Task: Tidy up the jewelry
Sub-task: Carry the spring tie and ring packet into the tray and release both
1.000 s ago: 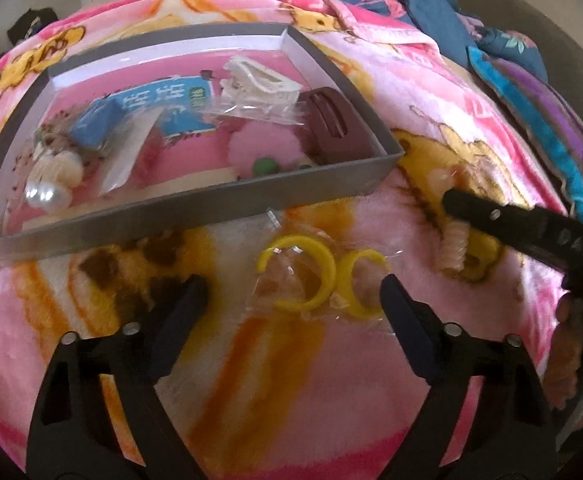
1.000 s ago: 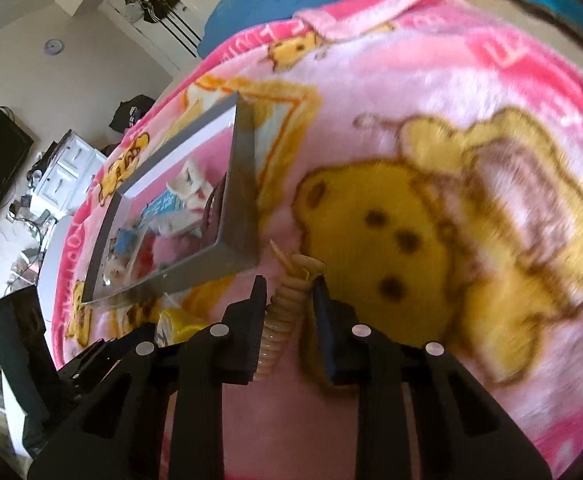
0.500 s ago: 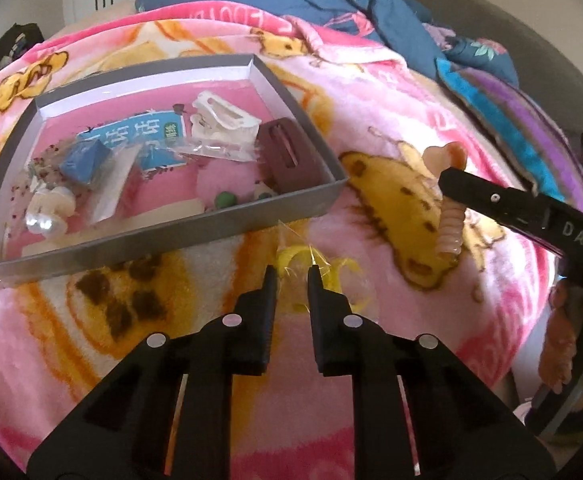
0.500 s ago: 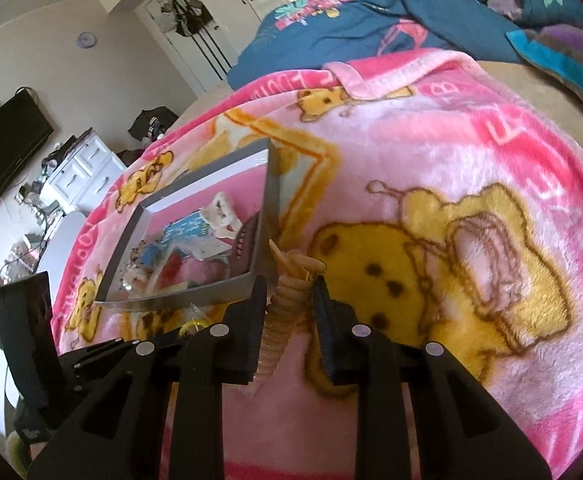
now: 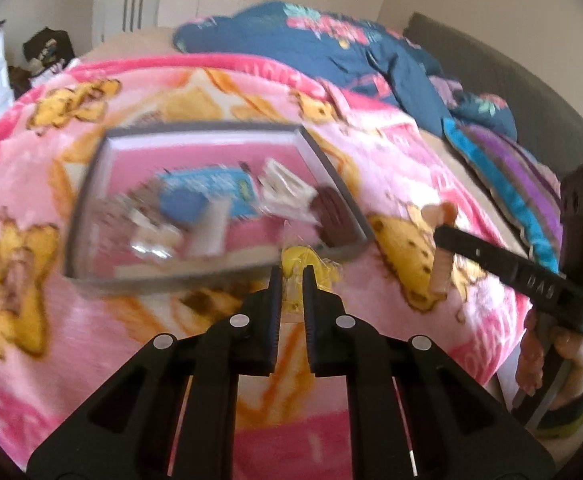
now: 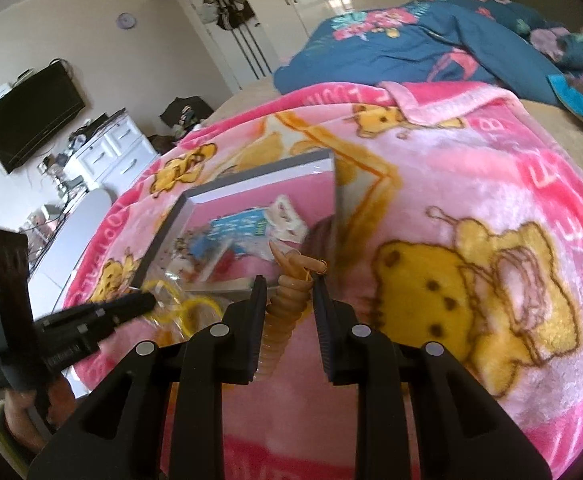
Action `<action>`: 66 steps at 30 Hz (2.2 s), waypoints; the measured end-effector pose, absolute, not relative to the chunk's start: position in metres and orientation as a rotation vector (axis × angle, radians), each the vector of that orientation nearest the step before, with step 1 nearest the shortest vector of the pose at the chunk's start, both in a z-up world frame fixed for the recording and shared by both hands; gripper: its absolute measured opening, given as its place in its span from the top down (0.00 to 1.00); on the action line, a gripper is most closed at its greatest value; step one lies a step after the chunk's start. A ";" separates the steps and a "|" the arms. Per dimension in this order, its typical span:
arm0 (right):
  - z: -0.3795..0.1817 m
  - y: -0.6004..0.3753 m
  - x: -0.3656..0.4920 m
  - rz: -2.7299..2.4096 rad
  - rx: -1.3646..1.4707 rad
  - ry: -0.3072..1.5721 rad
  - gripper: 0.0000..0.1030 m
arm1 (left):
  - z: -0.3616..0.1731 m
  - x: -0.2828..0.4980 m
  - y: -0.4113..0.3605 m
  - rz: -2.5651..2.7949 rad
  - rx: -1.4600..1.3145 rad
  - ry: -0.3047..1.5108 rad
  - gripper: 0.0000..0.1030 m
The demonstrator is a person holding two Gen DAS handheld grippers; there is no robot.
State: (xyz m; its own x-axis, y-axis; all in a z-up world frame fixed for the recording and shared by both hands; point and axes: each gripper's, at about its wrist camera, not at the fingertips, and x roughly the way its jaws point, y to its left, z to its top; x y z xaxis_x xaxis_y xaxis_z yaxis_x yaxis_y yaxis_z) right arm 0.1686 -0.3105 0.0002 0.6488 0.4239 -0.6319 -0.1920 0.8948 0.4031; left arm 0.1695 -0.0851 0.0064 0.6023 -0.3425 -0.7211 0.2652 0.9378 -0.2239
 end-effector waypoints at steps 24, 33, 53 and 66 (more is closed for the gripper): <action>0.041 -0.234 0.225 0.454 0.198 0.733 0.78 | 0.035 0.211 0.012 -0.181 -0.171 0.782 0.97; 0.009 -0.218 0.259 0.439 0.172 0.819 0.78 | 0.005 0.234 0.033 -0.159 -0.250 0.823 0.97; -0.042 -0.178 0.297 0.442 0.142 0.963 0.75 | -0.034 0.256 0.056 -0.076 -0.237 0.882 0.95; -0.025 -0.193 0.275 0.426 0.142 0.922 0.52 | -0.036 0.254 0.045 -0.090 -0.200 0.900 0.95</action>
